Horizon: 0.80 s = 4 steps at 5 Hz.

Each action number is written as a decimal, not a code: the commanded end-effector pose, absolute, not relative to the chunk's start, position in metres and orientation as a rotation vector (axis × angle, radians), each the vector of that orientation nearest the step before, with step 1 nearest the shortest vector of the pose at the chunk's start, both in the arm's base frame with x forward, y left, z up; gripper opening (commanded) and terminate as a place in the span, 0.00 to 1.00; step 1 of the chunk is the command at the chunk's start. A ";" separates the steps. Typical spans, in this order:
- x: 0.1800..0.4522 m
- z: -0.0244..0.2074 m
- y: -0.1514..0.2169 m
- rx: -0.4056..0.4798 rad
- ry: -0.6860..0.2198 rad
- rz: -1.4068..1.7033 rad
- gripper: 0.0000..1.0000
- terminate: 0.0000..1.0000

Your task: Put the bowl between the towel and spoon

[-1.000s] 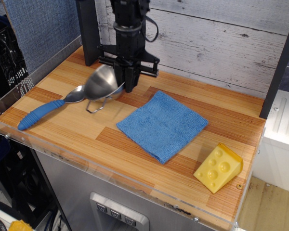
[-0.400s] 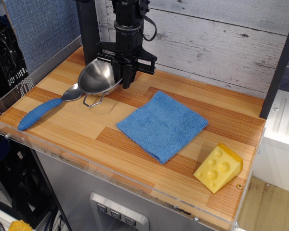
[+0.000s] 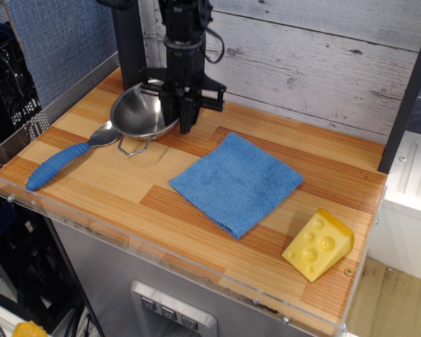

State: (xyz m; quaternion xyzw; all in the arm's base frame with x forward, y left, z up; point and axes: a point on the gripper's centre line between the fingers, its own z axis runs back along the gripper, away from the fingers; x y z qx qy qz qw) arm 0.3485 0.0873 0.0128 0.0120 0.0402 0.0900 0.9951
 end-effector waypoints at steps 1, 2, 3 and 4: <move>0.343 0.028 0.095 0.039 0.051 0.202 1.00 0.00; 0.342 0.054 0.096 0.034 -0.025 0.208 1.00 0.00; 0.342 0.089 0.098 0.019 -0.120 0.212 1.00 0.00; 0.334 0.120 0.096 0.027 -0.203 0.202 1.00 0.00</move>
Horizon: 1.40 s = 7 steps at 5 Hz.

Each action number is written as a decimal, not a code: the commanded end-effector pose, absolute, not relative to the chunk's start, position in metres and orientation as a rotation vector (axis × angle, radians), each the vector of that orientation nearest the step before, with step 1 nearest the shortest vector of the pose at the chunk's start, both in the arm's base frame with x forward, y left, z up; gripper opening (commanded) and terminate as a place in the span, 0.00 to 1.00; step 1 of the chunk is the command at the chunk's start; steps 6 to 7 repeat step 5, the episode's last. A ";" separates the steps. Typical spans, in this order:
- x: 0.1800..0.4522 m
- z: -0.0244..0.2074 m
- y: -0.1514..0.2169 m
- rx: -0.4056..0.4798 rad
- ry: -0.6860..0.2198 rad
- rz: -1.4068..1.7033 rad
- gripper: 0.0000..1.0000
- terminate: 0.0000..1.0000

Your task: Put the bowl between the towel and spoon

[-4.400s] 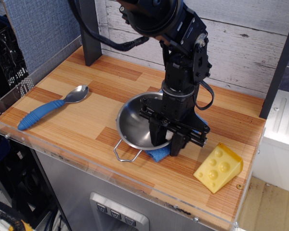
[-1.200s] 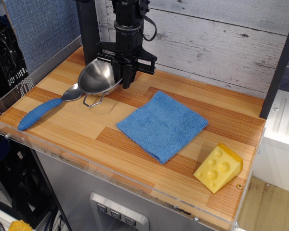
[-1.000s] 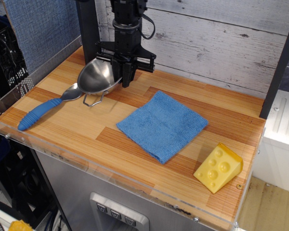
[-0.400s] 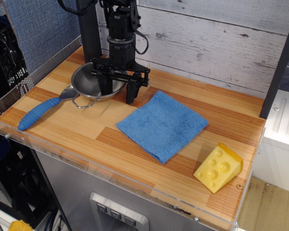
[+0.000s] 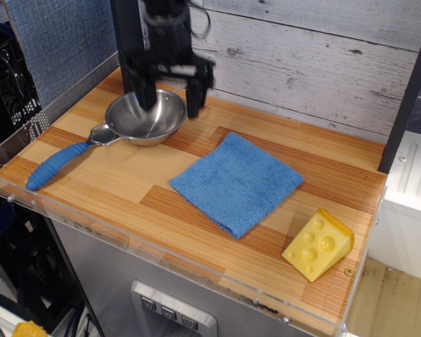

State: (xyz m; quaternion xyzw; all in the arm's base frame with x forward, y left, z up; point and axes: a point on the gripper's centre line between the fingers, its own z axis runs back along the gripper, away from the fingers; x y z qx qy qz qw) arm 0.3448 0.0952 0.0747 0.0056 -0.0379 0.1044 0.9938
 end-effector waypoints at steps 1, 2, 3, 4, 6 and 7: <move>0.326 0.141 0.080 -0.002 -0.243 0.147 1.00 0.00; 0.325 0.150 0.048 -0.015 -0.226 0.015 1.00 0.00; 0.320 0.150 0.030 -0.017 -0.222 -0.066 1.00 0.00; 0.320 0.150 0.030 -0.017 -0.222 -0.066 1.00 0.00; 0.320 0.150 0.030 -0.017 -0.222 -0.066 1.00 1.00; 0.320 0.150 0.030 -0.017 -0.222 -0.066 1.00 1.00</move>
